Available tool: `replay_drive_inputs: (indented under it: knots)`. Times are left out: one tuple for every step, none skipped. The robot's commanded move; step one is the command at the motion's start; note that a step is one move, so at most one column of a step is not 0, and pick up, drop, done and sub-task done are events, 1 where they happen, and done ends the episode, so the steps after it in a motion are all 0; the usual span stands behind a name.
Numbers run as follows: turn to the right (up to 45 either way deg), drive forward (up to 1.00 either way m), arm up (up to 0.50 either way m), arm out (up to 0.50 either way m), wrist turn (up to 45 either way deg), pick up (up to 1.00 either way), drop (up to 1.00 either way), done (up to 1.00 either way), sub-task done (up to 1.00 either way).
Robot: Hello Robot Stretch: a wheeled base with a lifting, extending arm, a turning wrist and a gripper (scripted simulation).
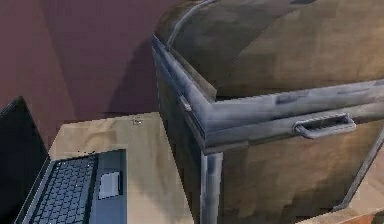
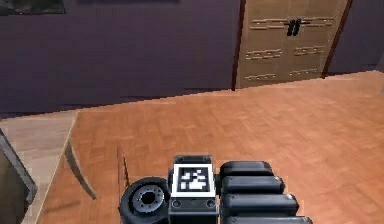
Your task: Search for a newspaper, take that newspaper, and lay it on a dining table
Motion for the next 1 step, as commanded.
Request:
replay_drive_inputs:
  knots:
    - [6.0, 0.0, 0.0, 0.0, 0.0, 0.0, 0.0, 0.0, 0.0]
